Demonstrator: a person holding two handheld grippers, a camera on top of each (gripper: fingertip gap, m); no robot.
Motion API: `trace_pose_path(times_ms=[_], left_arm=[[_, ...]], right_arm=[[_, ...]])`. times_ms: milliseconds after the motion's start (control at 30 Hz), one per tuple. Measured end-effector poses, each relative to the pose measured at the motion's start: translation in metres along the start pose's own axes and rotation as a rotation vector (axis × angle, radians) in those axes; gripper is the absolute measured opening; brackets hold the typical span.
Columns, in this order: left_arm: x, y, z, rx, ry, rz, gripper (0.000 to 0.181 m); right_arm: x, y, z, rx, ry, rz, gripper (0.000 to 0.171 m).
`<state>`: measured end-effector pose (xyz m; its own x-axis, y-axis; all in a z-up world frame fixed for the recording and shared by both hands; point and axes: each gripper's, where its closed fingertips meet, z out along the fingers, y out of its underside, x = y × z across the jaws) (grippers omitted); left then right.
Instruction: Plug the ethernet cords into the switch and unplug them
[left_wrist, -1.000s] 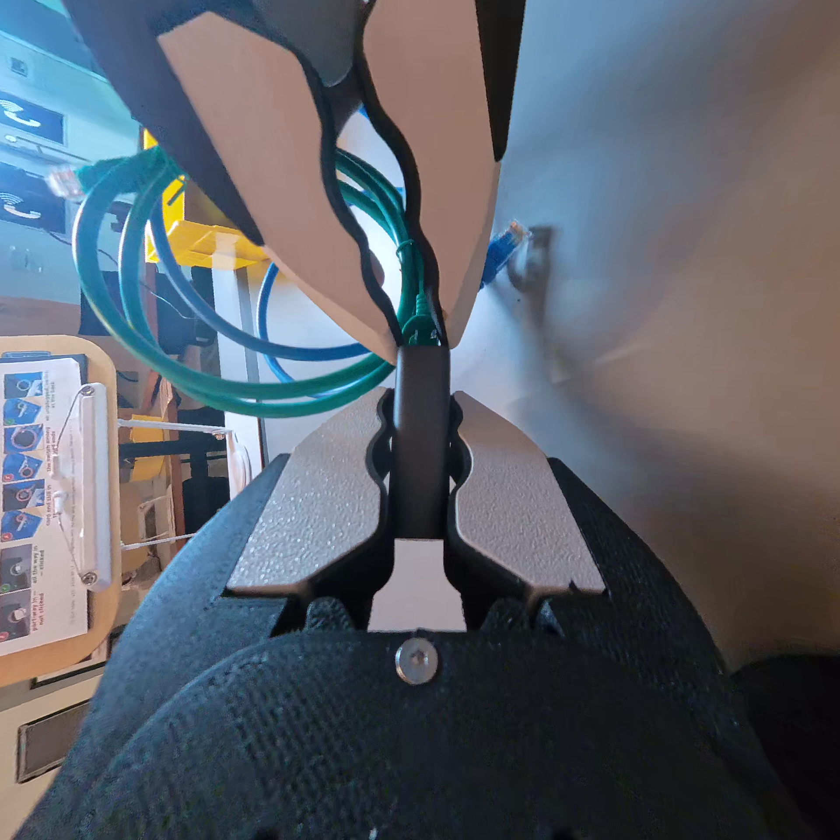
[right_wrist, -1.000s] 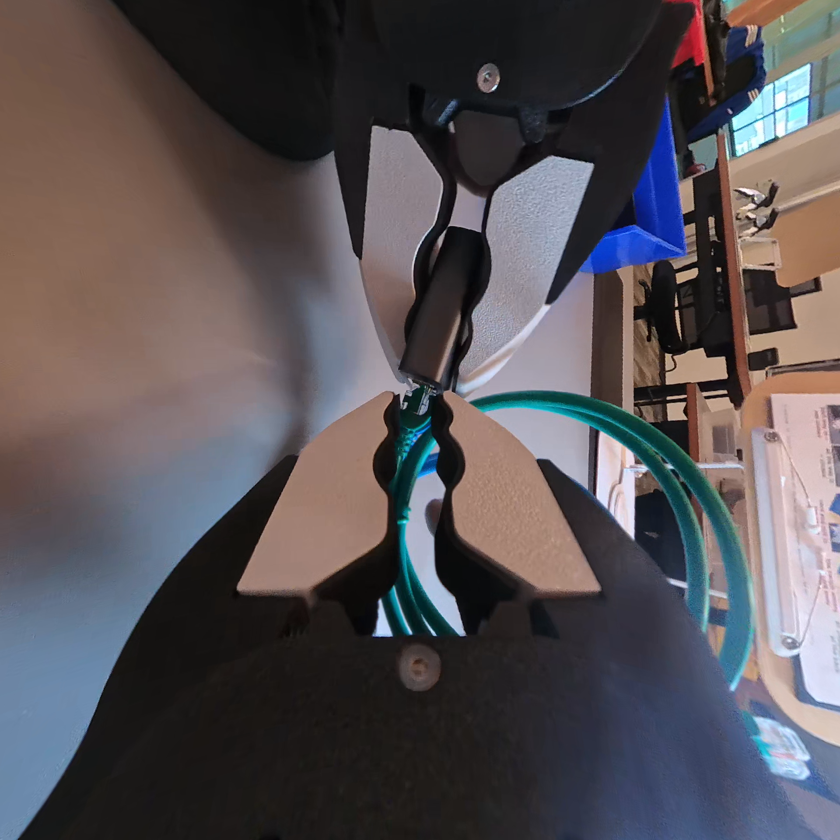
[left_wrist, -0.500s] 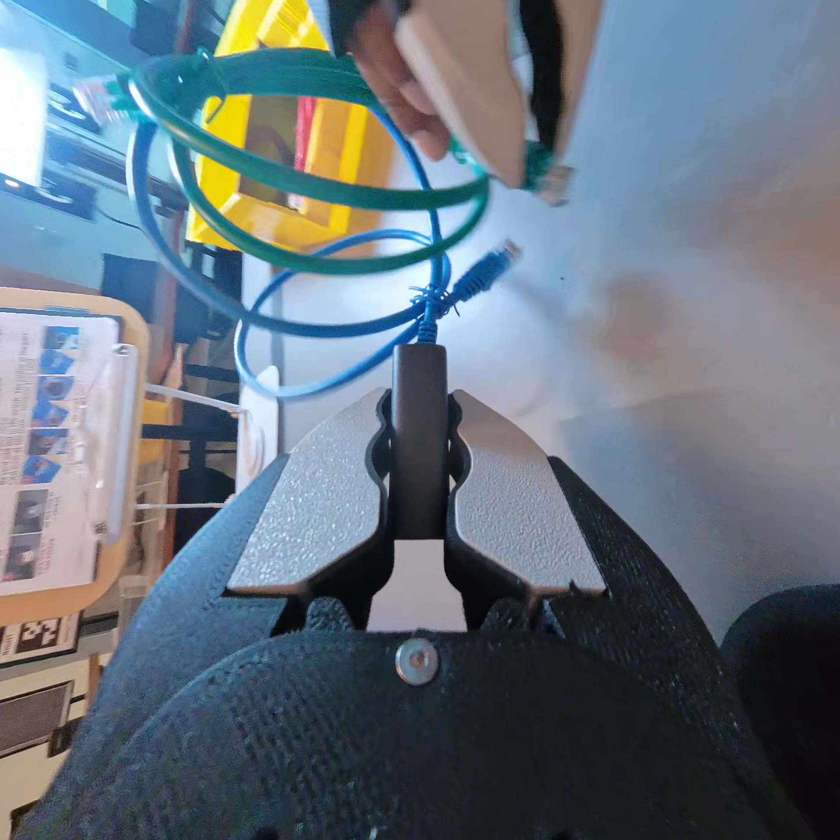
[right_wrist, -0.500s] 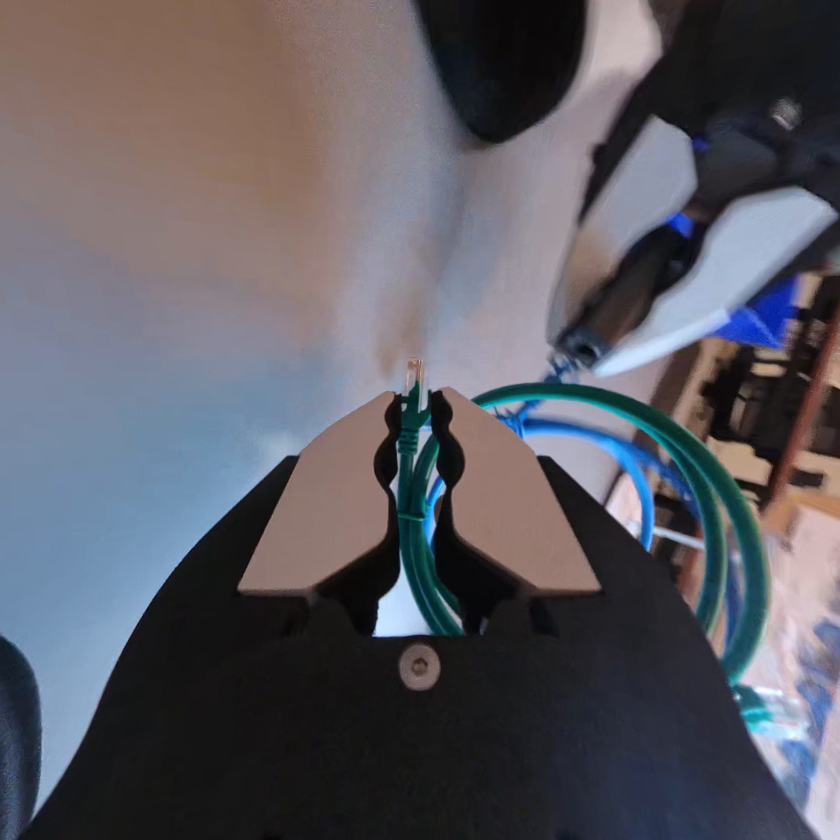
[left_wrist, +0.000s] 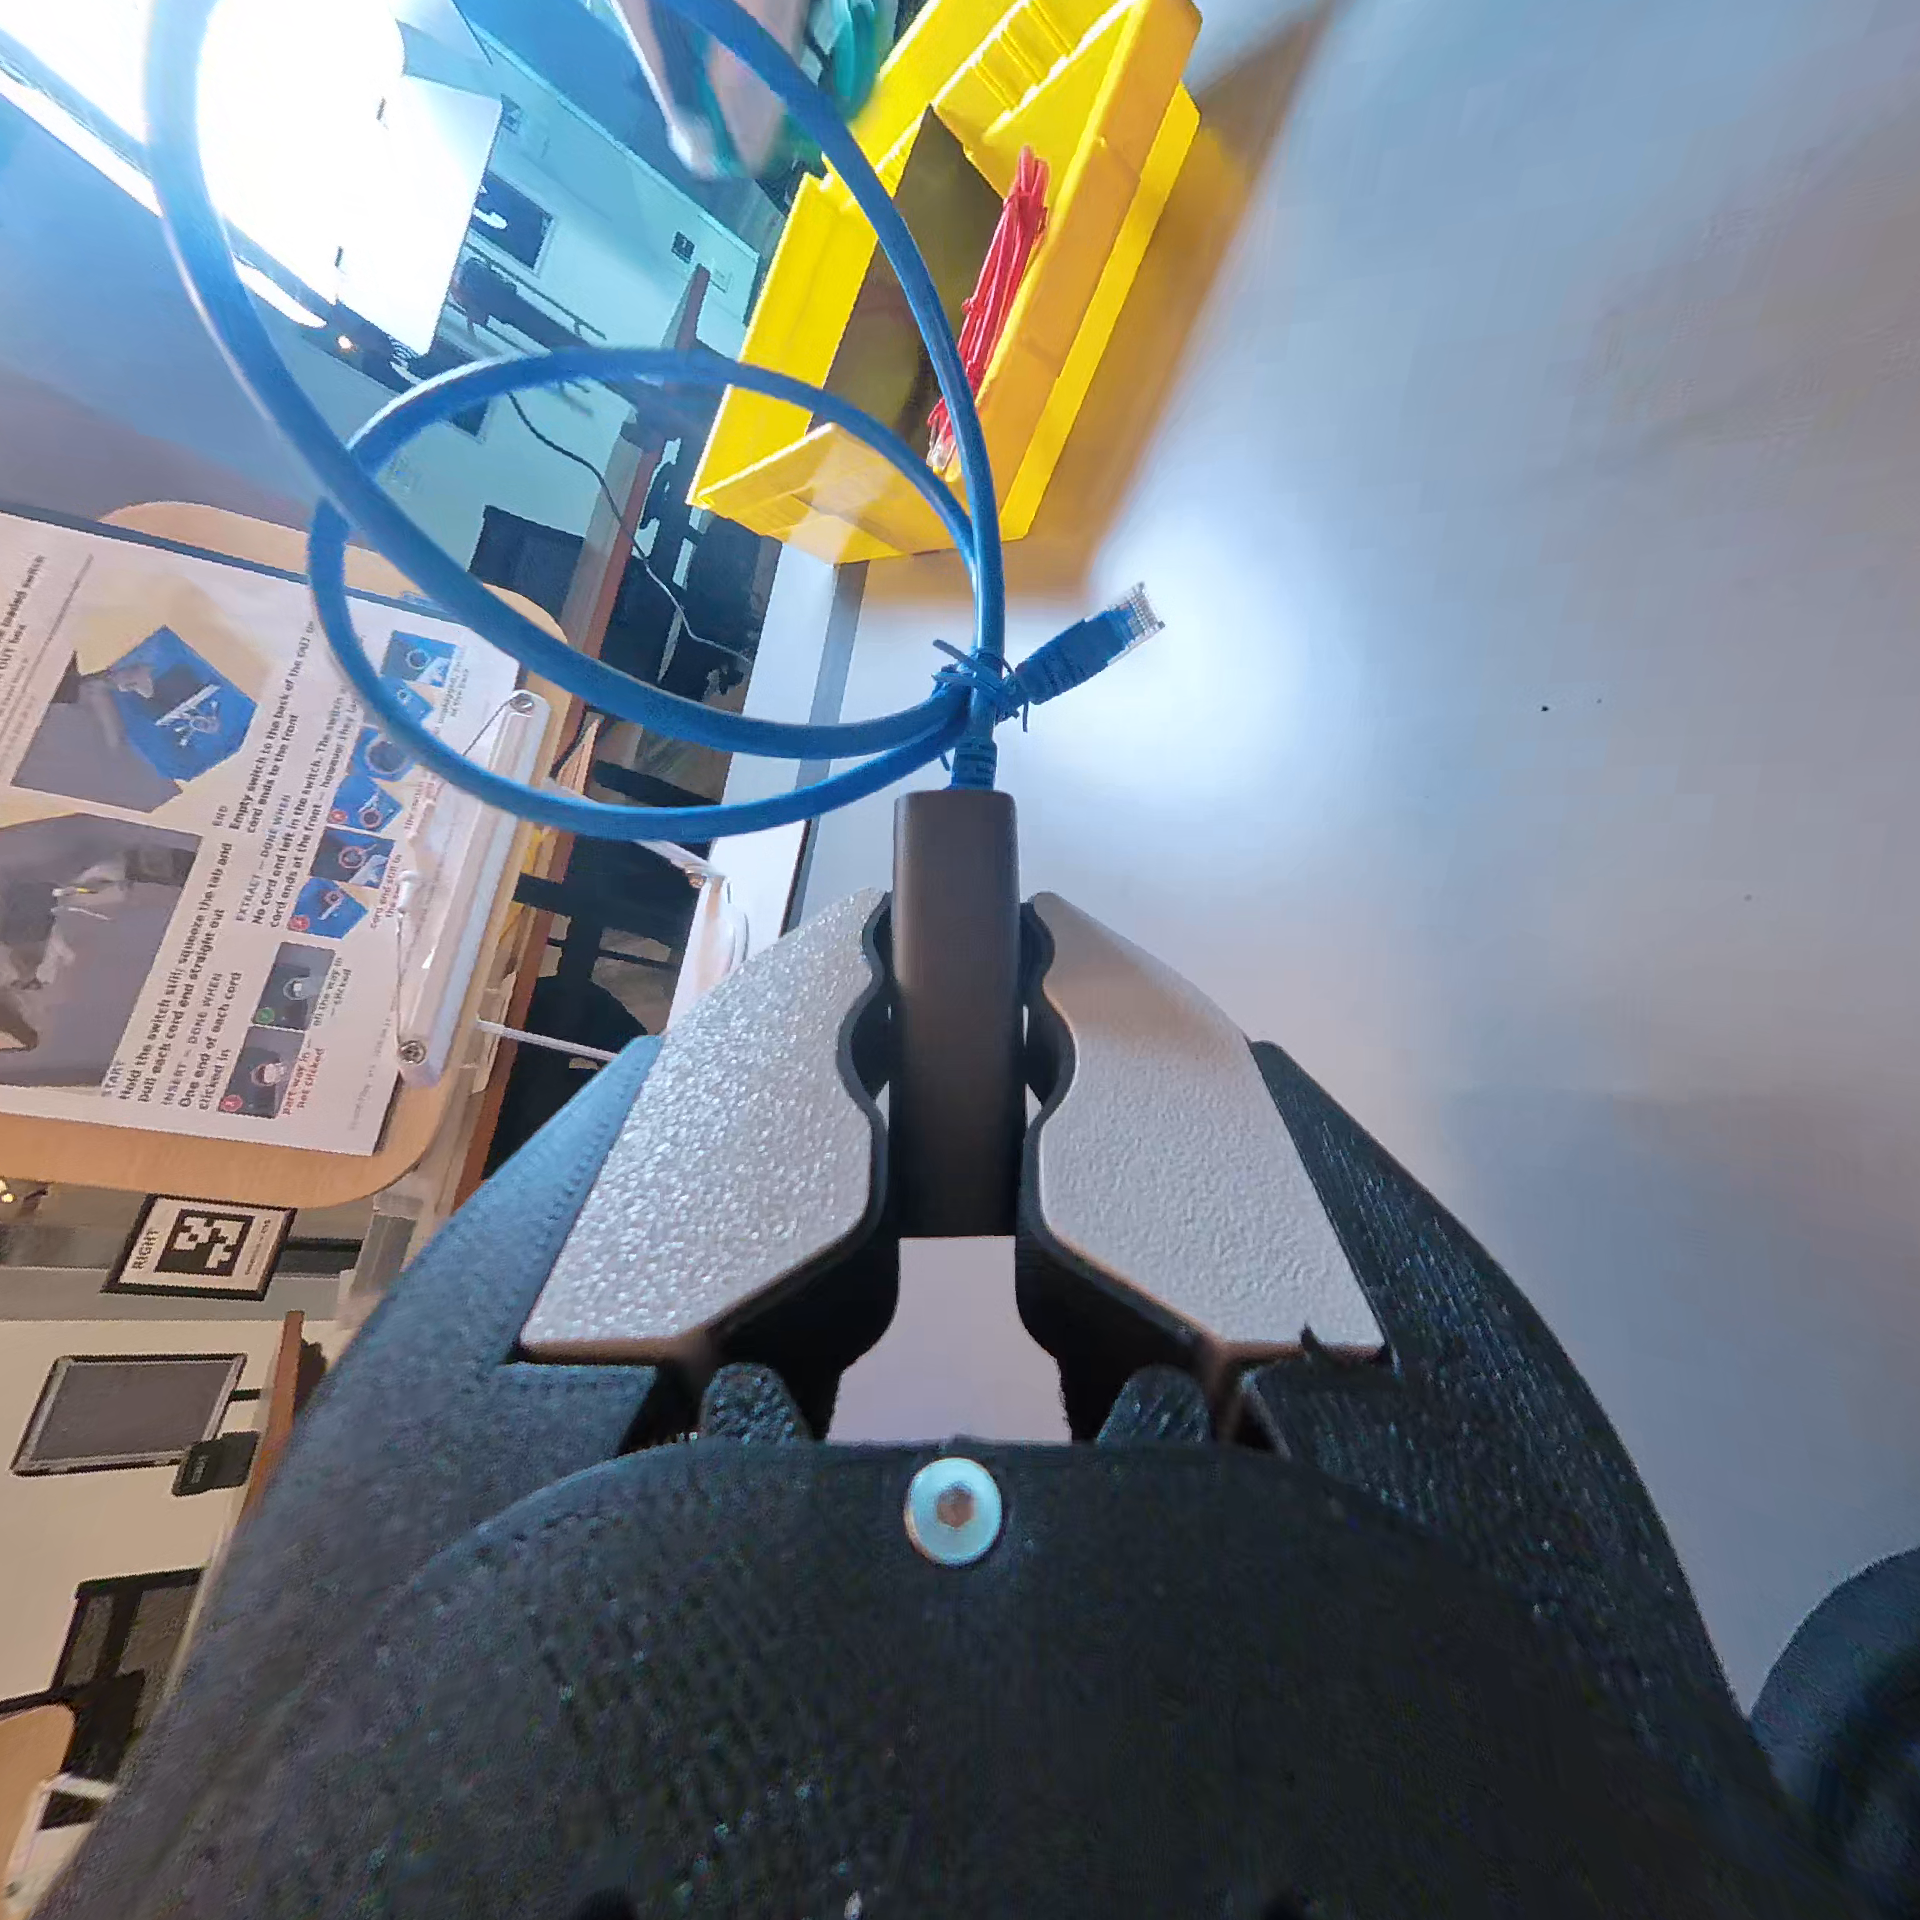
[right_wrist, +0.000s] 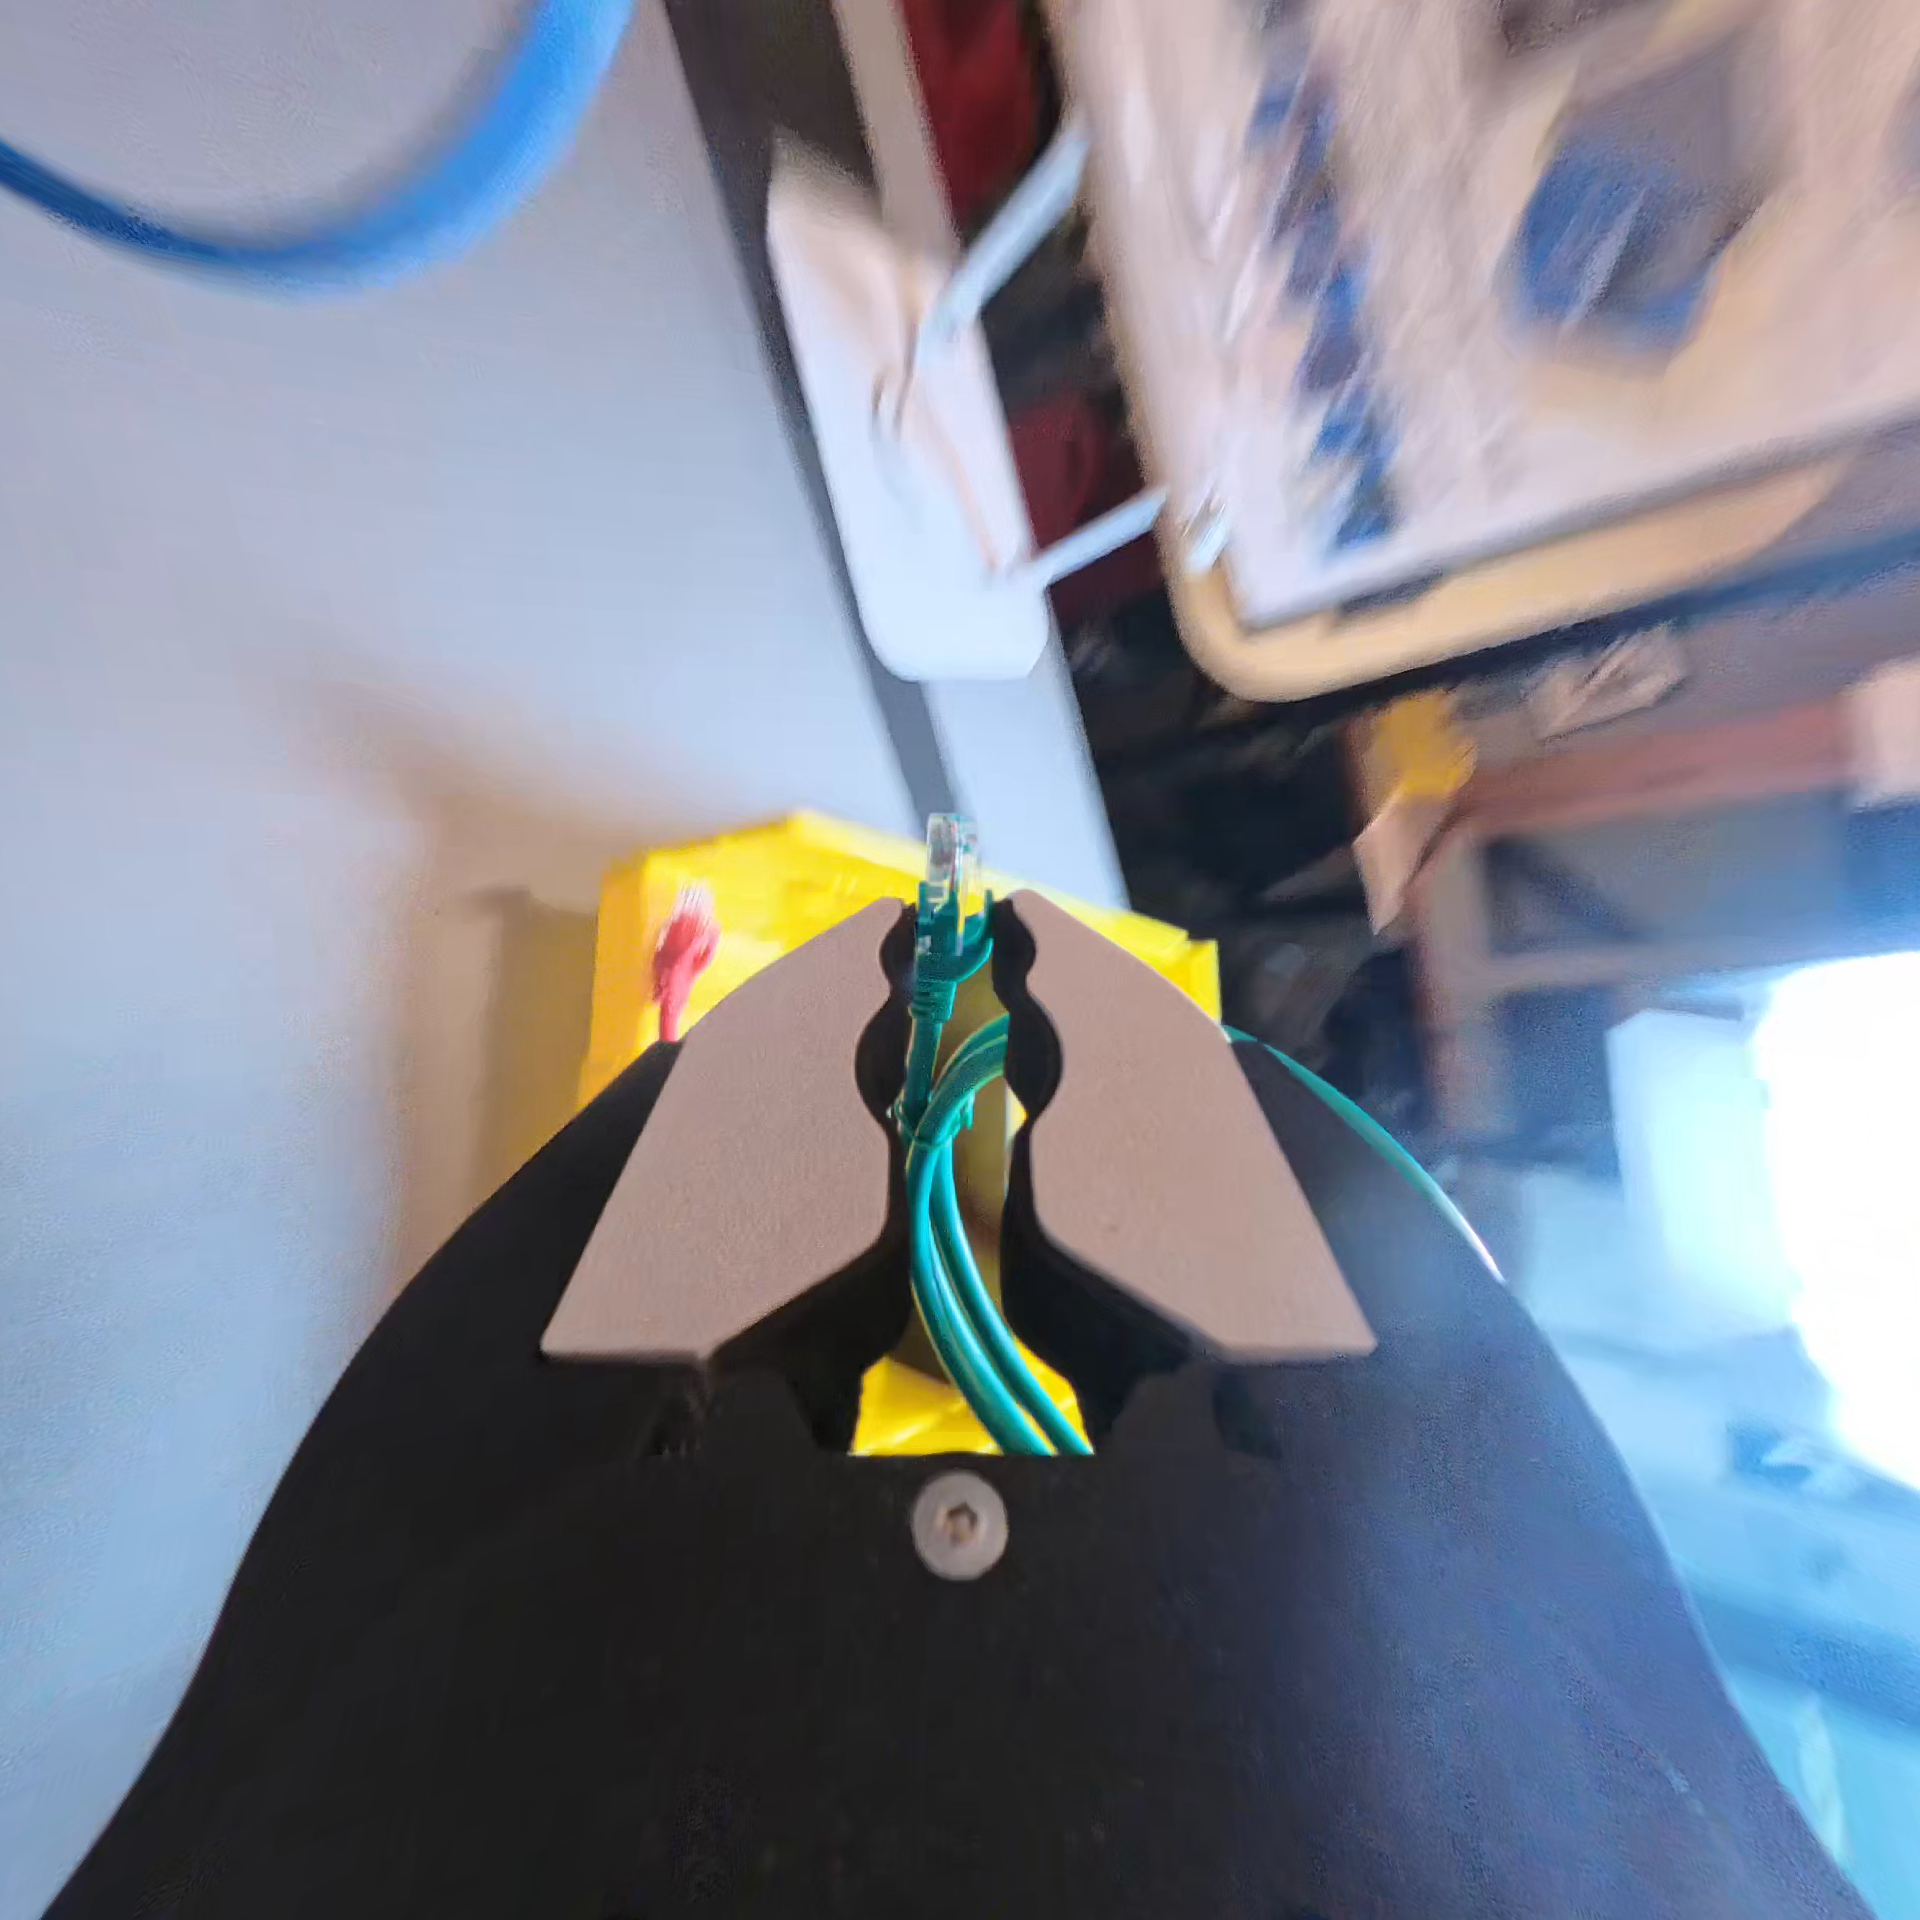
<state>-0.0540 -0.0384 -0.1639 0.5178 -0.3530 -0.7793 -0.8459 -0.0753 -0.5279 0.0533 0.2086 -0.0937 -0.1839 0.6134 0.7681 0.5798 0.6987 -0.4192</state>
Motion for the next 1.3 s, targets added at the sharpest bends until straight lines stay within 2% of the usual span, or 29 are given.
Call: trace_pose_path(times_ms=[67, 133, 233, 333, 400, 467, 567, 667, 733, 800, 1067, 1300], left_arm=[[0.003, 0.0, 0.001, 0.011, 0.014, -0.017, 0.021], [0.006, 0.003, 0.003, 0.006, 0.026, -0.019, 0.021], [0.009, 0.004, 0.006, 0.009, 0.047, -0.035, 0.021], [0.012, 0.006, 0.008, 0.006, 0.059, -0.044, 0.021], [0.013, 0.008, 0.009, -0.002, 0.06, -0.039, 0.021], [0.015, 0.007, 0.01, -0.004, 0.065, -0.036, 0.021], [0.019, 0.004, 0.01, 0.0, 0.081, -0.033, 0.021], [0.022, 0.0, 0.009, 0.008, 0.09, -0.025, 0.022], [0.024, 0.0, 0.009, 0.009, 0.096, -0.013, 0.021], [0.027, -0.001, 0.01, 0.014, 0.105, -0.002, 0.022], [0.04, -0.007, 0.011, 0.058, 0.157, 0.003, 0.021], [0.041, -0.012, 0.01, 0.079, 0.156, 0.02, 0.021]], right_arm=[[-0.006, 0.042, 0.03, -0.143, -0.014, 0.091, 0.022], [-0.012, 0.046, 0.038, -0.133, -0.032, 0.194, 0.03], [0.0, -0.001, 0.018, 0.094, 0.018, 0.367, 0.03], [-0.011, -0.081, -0.027, 0.434, -0.058, 0.401, 0.027], [-0.04, -0.129, -0.056, 0.575, -0.147, 0.33, 0.026], [-0.081, -0.168, -0.075, 0.644, -0.238, 0.223, 0.025], [-0.157, -0.202, -0.07, 0.62, -0.369, 0.071, 0.024], [-0.196, -0.201, -0.028, 0.502, -0.313, -0.022, 0.024], [-0.199, -0.191, -0.001, 0.438, -0.231, -0.083, 0.024], [-0.204, -0.183, 0.014, 0.404, -0.242, -0.086, 0.024], [-0.214, -0.177, 0.021, 0.464, -0.294, -0.079, 0.015], [-0.215, -0.177, 0.018, 0.471, -0.296, -0.084, 0.015]])
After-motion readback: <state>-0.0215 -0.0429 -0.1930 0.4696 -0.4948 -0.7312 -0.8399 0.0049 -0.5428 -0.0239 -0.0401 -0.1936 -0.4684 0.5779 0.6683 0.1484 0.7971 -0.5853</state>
